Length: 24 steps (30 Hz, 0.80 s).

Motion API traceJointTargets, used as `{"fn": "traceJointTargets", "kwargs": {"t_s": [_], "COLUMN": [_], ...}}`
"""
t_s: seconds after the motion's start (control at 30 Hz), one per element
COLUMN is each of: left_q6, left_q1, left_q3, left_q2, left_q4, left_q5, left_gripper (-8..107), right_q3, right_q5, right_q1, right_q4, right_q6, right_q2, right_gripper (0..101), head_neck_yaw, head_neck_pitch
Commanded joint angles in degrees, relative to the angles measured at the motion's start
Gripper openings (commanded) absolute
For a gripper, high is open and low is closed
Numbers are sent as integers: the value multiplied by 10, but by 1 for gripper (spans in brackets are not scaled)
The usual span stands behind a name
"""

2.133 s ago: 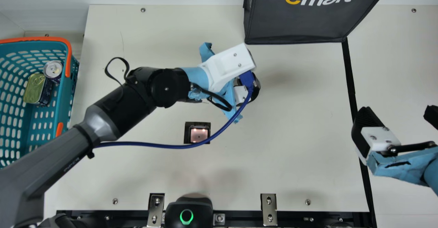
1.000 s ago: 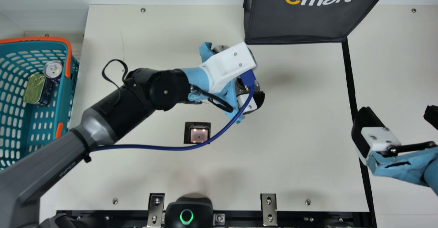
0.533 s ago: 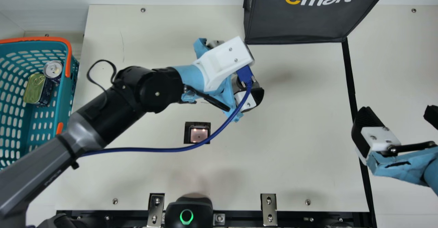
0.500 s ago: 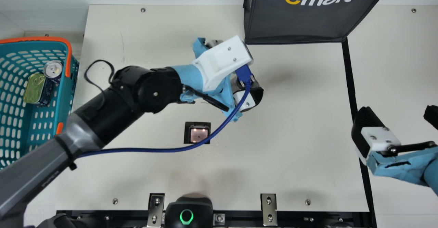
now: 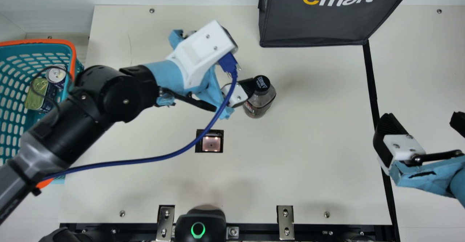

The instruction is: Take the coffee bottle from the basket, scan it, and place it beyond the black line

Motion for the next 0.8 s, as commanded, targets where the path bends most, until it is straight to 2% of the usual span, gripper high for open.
{"fn": "traceJointTargets", "kwargs": {"t_s": [0.0, 0.77], "left_q6": [-17, -178], "left_q1": [6, 68], "left_q3": [4, 92], "left_q2": [-10, -157], "left_q4": [13, 128], "left_q5": [2, 38], "left_gripper": [90, 90], "right_q3": [0, 0], "right_q5": [0, 0], "right_q1": [0, 0], "right_q4": [0, 0], "right_q6": [0, 0], "right_q2": [0, 0], "right_gripper": [91, 91], "head_neck_yaw": [1, 1], "head_neck_pitch": [-16, -16]}}
